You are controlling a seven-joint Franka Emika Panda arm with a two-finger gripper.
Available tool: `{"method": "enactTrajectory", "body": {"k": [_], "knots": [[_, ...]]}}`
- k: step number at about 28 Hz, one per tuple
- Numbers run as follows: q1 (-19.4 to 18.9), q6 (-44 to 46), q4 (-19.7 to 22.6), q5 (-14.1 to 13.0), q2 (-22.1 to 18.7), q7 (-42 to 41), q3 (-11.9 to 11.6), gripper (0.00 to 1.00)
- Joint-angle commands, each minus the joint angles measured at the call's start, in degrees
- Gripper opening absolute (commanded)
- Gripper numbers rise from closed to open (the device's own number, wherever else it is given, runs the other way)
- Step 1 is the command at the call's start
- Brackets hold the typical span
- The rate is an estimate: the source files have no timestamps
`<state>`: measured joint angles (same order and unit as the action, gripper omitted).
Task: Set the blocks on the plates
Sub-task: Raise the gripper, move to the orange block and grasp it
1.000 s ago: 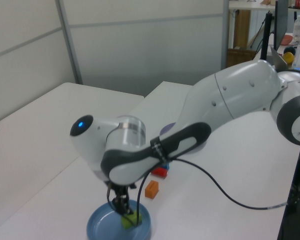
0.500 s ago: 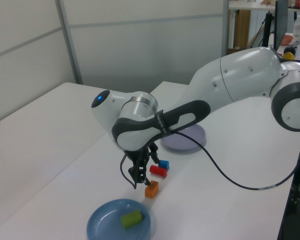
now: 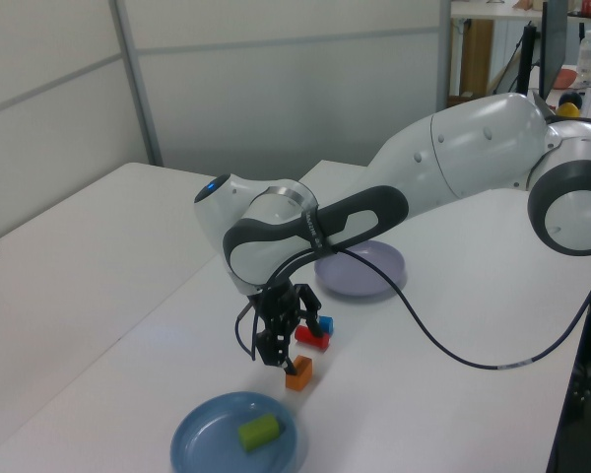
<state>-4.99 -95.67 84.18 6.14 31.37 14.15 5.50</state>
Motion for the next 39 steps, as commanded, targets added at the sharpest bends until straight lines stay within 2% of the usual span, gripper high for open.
{"method": "enactTrajectory", "body": {"k": [1, 14, 19, 24, 28, 30, 32, 33, 34, 35, 36, 37, 39], "knots": [[-0.81, -0.92, 0.54, -1.13, 1.06, -0.61, -0.22, 1.0], [-0.54, -1.27, 0.37, 0.01, 2.29, -0.7, -0.31, 1.0], [-0.46, -5.04, 0.37, 1.15, 2.47, -0.35, -0.4, 1.0], [-0.37, -6.1, 0.28, 1.86, 3.43, -0.53, -0.4, 0.9], [-0.37, -6.19, 0.28, 2.91, 3.43, -0.7, -0.4, 0.88], [-0.37, -6.19, 0.28, 3.0, 3.43, -0.7, -0.4, 0.8], [-0.37, -6.19, 0.28, 3.0, 3.43, -0.88, -0.4, 0.53], [-0.37, -6.19, 0.28, 3.0, 3.43, -1.23, -0.31, 0.42], [-0.37, -6.19, 0.28, 2.91, 3.43, -1.66, -0.31, 0.37], [-0.37, -6.1, 0.28, 2.82, 3.43, -2.36, -0.31, 0.21], [-0.37, -6.19, 0.19, 2.82, 3.43, -2.37, -0.4, 0.1], [-0.37, -6.19, 0.11, 2.74, 3.35, -2.37, -0.4, 0.03], [-0.28, -6.1, 0.02, 2.39, 3.17, -2.37, -0.4, 0.0]]}}
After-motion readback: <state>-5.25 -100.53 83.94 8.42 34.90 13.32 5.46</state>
